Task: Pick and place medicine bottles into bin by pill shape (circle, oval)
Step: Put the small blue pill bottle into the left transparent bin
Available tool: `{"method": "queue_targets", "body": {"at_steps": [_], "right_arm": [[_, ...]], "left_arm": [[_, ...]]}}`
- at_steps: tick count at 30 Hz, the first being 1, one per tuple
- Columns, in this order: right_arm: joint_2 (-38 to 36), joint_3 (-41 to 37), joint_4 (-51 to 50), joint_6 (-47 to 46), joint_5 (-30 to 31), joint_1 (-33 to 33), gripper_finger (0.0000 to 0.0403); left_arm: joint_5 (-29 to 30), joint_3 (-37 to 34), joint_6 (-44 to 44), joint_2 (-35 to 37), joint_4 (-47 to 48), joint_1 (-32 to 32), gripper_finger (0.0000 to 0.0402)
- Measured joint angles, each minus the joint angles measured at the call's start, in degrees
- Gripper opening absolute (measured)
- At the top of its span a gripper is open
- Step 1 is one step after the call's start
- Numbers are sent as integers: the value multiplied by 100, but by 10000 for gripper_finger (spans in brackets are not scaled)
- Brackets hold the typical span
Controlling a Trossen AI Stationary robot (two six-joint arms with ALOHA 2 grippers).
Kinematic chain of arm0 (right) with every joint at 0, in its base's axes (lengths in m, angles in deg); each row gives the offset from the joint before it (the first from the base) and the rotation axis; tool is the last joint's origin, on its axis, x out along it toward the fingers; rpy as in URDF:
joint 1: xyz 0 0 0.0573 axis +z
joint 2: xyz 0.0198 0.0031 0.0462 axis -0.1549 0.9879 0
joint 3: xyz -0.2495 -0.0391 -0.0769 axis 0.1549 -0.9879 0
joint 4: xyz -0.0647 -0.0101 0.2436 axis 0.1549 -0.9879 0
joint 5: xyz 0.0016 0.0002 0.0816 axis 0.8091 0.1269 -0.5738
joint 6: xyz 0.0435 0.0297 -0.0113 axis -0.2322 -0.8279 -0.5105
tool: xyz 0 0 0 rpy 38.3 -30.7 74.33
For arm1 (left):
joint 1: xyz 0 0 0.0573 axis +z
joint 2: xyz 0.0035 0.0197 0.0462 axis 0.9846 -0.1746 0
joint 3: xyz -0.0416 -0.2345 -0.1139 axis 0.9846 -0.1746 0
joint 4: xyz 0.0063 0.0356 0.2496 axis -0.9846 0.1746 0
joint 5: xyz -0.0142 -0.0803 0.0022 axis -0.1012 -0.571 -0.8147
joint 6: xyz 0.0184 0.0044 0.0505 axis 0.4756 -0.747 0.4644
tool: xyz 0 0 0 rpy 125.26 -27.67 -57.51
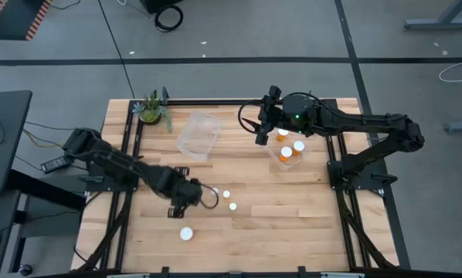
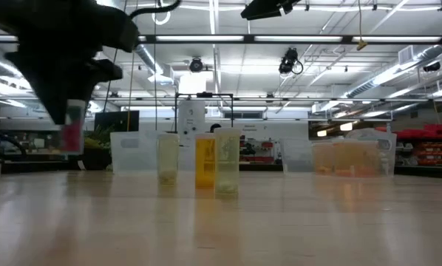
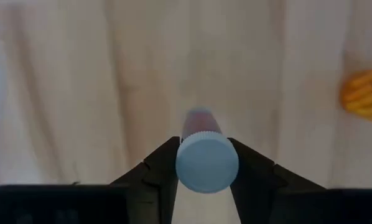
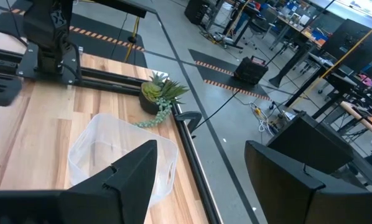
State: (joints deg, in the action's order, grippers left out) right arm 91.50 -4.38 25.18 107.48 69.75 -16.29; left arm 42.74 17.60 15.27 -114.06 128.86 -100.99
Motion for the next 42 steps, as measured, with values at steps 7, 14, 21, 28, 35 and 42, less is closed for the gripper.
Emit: {"method": "queue_targets", "body": {"at_steps": [7,14,21,28,35,42], "right_arm": [[0,0,-8,0,0,0,250],[0,0,-73,10,0,0,250],[0,0,-81,61,0,0,250],[0,0,-73,62,2,0,250],[0,0,-75,63,2,0,250],[0,0,-134,57,2,0,250]], "left_arm": [[1,387,990,89,28,1001,120],[2,1052,2044,43,-196,1904,135],[97,1191,3027,41,-315,2832,122],[218,1191,3631,40,-615,3897,134],[218,1191,3736,-368,-1490,4801,124],[215,1189,3959,-1054,-1518,5251,136]]}}
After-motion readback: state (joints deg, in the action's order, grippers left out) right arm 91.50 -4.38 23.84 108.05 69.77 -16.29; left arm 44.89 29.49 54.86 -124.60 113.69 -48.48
